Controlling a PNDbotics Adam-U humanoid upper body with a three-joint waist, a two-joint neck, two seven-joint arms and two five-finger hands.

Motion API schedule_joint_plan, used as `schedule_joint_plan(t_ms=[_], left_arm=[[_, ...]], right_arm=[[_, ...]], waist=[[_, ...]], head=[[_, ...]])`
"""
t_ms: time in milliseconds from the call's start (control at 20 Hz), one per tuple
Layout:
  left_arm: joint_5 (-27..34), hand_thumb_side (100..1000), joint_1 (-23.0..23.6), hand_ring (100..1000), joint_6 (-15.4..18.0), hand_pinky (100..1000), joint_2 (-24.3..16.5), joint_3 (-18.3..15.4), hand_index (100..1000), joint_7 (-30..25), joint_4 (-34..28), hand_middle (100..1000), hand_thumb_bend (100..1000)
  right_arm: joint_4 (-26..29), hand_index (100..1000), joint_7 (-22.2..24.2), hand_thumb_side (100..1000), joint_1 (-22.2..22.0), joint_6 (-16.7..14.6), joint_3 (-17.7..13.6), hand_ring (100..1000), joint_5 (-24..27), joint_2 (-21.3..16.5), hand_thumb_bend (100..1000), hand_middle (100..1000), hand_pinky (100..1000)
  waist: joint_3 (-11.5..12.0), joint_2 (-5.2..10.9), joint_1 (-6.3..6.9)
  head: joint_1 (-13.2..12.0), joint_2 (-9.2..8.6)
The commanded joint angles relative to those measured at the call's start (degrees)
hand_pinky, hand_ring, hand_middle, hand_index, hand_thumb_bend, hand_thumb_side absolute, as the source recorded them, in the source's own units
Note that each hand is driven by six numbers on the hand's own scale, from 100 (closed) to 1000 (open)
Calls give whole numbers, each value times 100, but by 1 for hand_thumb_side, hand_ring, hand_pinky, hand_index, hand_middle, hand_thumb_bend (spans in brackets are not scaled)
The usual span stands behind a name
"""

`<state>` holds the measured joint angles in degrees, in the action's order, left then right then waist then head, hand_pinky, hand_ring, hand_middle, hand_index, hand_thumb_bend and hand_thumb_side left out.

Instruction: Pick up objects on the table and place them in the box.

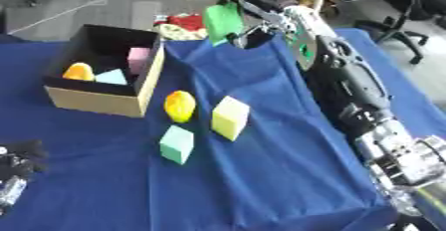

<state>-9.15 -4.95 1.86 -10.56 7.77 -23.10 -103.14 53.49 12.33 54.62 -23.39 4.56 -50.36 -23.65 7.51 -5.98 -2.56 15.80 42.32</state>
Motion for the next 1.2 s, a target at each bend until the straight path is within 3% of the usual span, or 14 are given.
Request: schedule_joint_plan(t_ms=[50, 200, 400, 450, 600, 700, 800, 850, 950, 1200], left_arm=[[46, 470, -33, 623, 6, 737, 8, 35, 815, -38, -85, 658, 100], [59, 470, -42, 623, 10, 737, 23, 59, 815, -62, -85, 658, 100], [83, 470, -72, 623, 12, 737, 59, 98, 815, -100, -88, 658, 100], [88, 470, -78, 624, 14, 737, 65, 108, 815, -110, -89, 658, 100], [101, 471, -83, 624, 13, 737, 71, 126, 815, -134, -88, 657, 100], [106, 471, -86, 624, 12, 737, 74, 133, 815, -141, -88, 657, 100], [111, 473, -90, 625, 11, 737, 83, 143, 815, -152, -87, 657, 100], [112, 473, -90, 625, 10, 737, 85, 146, 815, -157, -85, 657, 100], [110, 473, -89, 625, 8, 737, 84, 146, 815, -158, -83, 657, 100], [112, 473, -91, 625, 7, 737, 85, 146, 815, -158, -83, 657, 100]], right_arm=[[-115, 520, 65, 100, 344, -21, -36, 655, -57, 394, 100, 368, 798], [-304, 554, 169, 100, 545, -73, -10, 671, -299, 825, 100, 398, 805], [-523, 746, 280, 100, 671, -93, -4, 726, -622, 1366, 100, 555, 828], [-575, 831, 312, 100, 676, -93, 6, 758, -708, 1460, 100, 647, 839], [-697, 902, 379, 100, 667, -11, -4, 782, -1021, 1691, 100, 738, 847], [-720, 944, 294, 100, 669, 122, -26, 803, -1235, 1774, 173, 792, 852], [-674, 971, 80, 340, 688, 295, -24, 828, -1533, 1804, 317, 842, 857], [-642, 974, -43, 419, 696, 374, -12, 834, -1704, 1809, 362, 858, 857], [-558, 979, -359, 533, 709, 506, -7, 845, -2013, 1807, 342, 897, 858], [-592, 1000, -584, 603, 718, 498, -2, 887, -2292, 1789, 321, 969, 883]], waist=[[46, 171, 87], [145, 171, 127], [250, 157, 166], [269, 156, 173], [319, 154, 193], [343, 156, 195], [358, 158, 190], [362, 159, 186], [367, 161, 177], [376, 167, 160]], head=[[72, -7], [145, -14], [240, -41], [253, -41], [292, -38], [317, -36], [330, -39], [333, -40], [340, -44], [338, -53]])
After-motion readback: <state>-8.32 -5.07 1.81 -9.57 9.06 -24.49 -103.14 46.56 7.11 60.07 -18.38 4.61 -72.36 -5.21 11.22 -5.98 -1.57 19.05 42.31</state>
